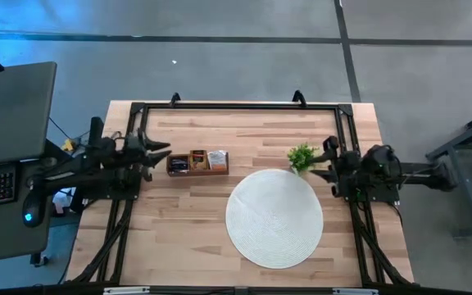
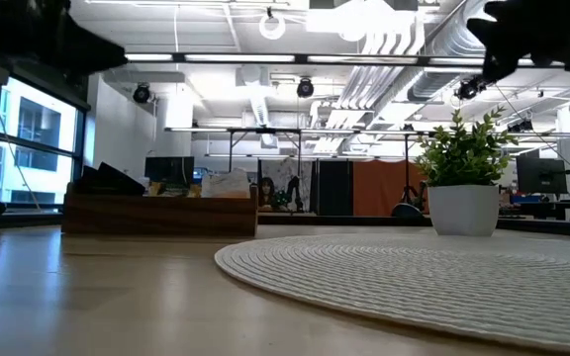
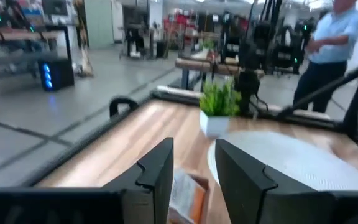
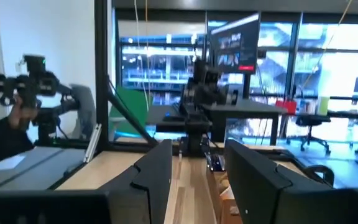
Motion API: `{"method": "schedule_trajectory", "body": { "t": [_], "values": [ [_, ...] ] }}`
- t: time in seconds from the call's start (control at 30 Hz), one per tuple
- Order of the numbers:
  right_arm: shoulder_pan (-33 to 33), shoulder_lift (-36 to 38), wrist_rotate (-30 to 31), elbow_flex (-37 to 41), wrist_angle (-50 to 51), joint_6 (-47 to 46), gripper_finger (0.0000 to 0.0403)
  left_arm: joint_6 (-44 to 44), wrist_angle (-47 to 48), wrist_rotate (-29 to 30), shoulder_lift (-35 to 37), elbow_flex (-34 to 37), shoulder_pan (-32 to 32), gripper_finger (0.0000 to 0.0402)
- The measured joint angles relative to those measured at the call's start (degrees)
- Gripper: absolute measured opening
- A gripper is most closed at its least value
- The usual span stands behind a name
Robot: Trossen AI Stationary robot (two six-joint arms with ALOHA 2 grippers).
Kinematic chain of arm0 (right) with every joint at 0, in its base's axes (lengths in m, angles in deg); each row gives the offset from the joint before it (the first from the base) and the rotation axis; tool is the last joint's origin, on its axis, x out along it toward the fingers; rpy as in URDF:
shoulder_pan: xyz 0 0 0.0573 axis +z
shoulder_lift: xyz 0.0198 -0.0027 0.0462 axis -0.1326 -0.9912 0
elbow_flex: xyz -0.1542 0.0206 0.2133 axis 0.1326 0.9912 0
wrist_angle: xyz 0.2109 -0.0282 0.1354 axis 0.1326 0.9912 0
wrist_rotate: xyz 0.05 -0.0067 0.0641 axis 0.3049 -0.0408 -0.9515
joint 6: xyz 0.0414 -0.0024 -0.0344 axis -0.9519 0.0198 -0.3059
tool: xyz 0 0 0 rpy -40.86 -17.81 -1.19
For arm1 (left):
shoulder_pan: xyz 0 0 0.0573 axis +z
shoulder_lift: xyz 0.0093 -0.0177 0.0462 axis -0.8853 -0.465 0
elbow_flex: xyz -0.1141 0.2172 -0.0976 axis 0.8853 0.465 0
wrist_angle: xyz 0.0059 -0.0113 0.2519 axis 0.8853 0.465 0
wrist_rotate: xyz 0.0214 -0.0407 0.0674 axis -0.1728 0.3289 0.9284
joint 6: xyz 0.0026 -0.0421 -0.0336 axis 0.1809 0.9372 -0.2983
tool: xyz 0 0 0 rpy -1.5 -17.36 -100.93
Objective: Pick & Place Tea
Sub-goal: Return to Home Position
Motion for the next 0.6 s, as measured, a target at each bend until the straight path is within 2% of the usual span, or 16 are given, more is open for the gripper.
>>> {"method": "schedule_trajectory", "body": {
  "t": [0.13,0.33,0.6],
  "values": [
    [0.0,7.4,1.0,2.9,0.0,0.1,0.0146,0.9,-7.4,0.2,0.2,4.8,0.0,0.0117],
    [0.0,6.0,1.7,3.0,2.8,1.4,0.0145,1.0,-17.8,-0.1,0.1,11.0,0.0,0.0117],
    [0.0,6.0,1.3,6.2,1.9,0.2,0.0145,2.4,-24.0,-2.4,0.1,16.0,0.0,0.0117]
  ]
}}
